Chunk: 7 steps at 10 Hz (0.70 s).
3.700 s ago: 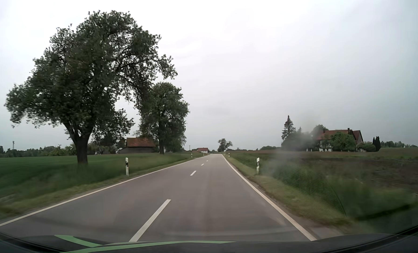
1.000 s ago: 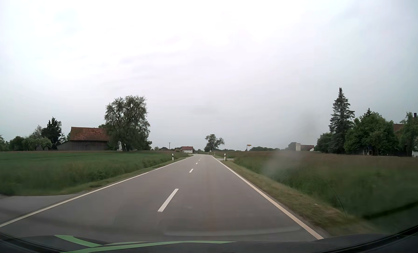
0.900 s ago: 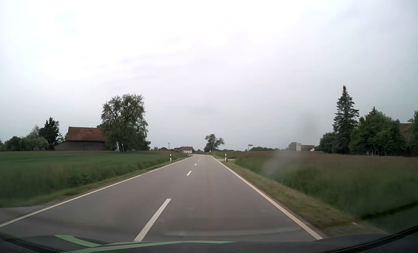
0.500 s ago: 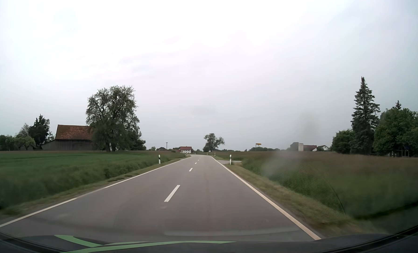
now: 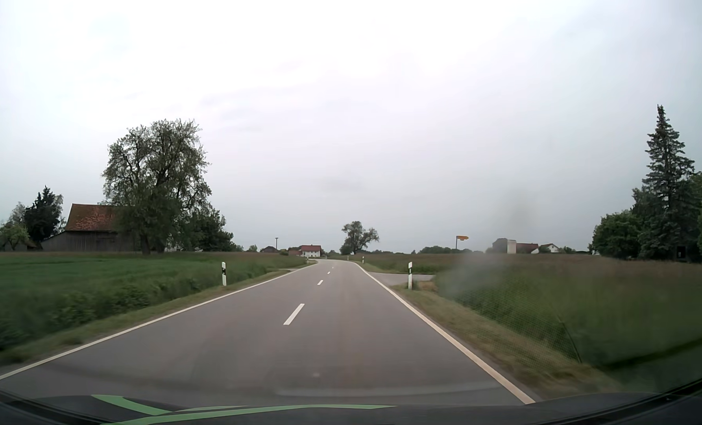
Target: Follow the waypoints while adhering to traffic rules and regulations
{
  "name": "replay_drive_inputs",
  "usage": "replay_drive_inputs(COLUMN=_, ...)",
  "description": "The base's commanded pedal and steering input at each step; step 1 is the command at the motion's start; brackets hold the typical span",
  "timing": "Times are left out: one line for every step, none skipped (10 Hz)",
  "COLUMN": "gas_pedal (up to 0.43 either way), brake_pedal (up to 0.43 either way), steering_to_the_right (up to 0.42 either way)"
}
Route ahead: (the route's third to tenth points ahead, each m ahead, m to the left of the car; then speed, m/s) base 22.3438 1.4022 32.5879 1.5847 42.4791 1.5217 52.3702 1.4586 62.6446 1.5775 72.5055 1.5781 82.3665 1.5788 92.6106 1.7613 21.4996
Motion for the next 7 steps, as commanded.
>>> replay_drive_inputs(gas_pedal=0.110, brake_pedal=0.000, steering_to_the_right=0.000)
replay_drive_inputs(gas_pedal=0.098, brake_pedal=0.000, steering_to_the_right=0.000)
replay_drive_inputs(gas_pedal=0.039, brake_pedal=0.000, steering_to_the_right=0.000)
replay_drive_inputs(gas_pedal=0.000, brake_pedal=0.000, steering_to_the_right=0.000)
replay_drive_inputs(gas_pedal=0.000, brake_pedal=0.000, steering_to_the_right=0.000)
replay_drive_inputs(gas_pedal=0.000, brake_pedal=0.000, steering_to_the_right=0.000)
replay_drive_inputs(gas_pedal=0.000, brake_pedal=0.000, steering_to_the_right=0.000)
